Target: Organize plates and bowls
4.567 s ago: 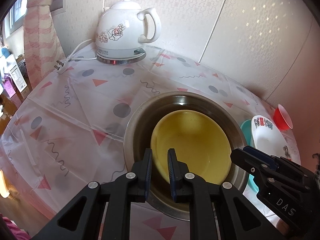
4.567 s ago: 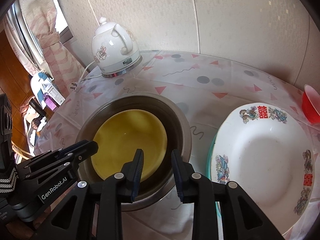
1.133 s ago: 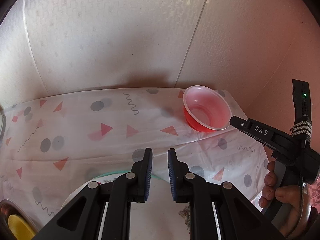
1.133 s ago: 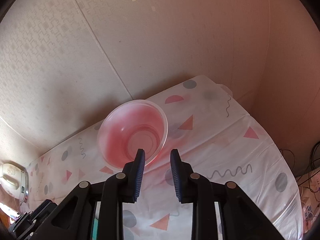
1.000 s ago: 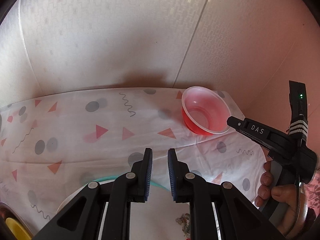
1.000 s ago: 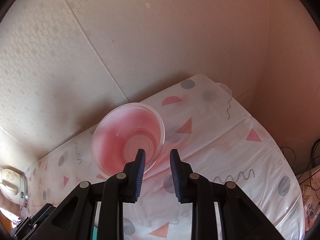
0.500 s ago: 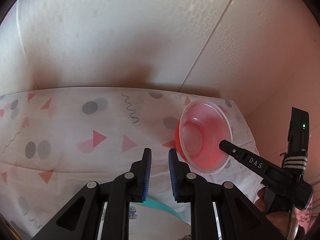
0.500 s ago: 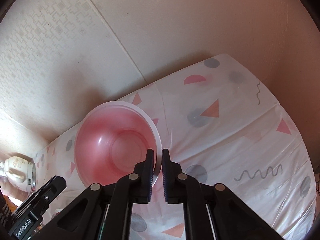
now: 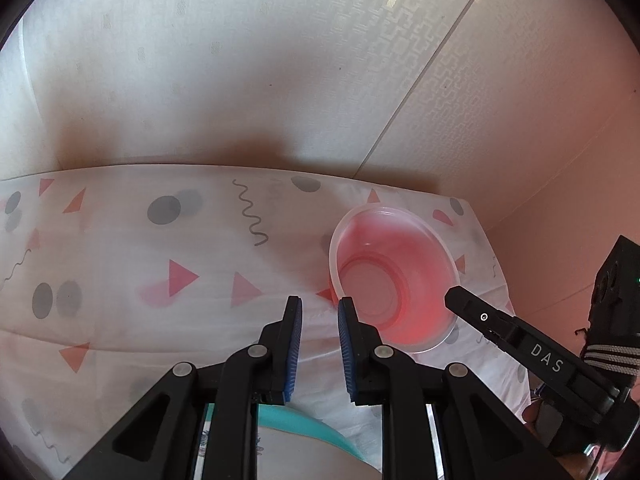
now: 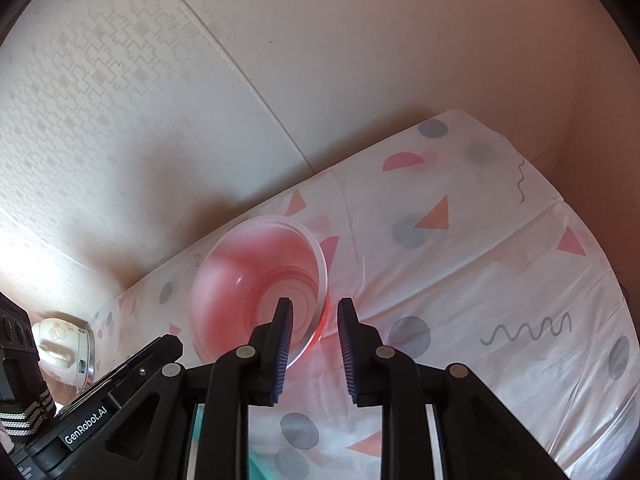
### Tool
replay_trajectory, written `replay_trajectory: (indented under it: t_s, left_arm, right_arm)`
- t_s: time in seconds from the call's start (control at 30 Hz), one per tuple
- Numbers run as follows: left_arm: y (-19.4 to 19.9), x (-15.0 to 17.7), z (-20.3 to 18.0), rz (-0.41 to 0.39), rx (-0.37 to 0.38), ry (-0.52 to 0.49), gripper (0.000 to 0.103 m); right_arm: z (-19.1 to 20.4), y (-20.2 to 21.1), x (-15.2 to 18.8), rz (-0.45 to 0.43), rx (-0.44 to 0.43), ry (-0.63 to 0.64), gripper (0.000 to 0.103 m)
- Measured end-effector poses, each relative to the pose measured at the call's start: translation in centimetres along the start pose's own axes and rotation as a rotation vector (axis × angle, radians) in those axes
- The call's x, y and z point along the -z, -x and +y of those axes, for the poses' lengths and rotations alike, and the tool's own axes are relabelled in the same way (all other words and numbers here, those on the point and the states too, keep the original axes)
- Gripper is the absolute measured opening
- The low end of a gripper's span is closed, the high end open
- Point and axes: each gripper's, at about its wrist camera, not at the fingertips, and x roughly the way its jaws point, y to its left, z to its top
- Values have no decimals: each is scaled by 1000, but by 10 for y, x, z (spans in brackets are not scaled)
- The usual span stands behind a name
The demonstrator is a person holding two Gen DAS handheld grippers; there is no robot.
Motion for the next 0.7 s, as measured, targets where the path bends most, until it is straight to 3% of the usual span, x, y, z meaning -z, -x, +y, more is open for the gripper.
replay_trajectory:
  t_s: [0.07,0.13,0.23,0.7]
  left_arm:
    - [-3,-2,-2,4,6,4,19]
    - [-8,-2,-7,11,-1,-11,19]
    - [-18,0,-17,43,-12,-71,16]
    - [3,17,-23,-67,-53,-162,13]
  right_arm:
    - [2,-2,0,0,10,4,22]
    - [4,-5,2,3,14,10,13]
    - [9,-8,7,1,20,32,10]
    - [12,-7,19,4,22,46,10]
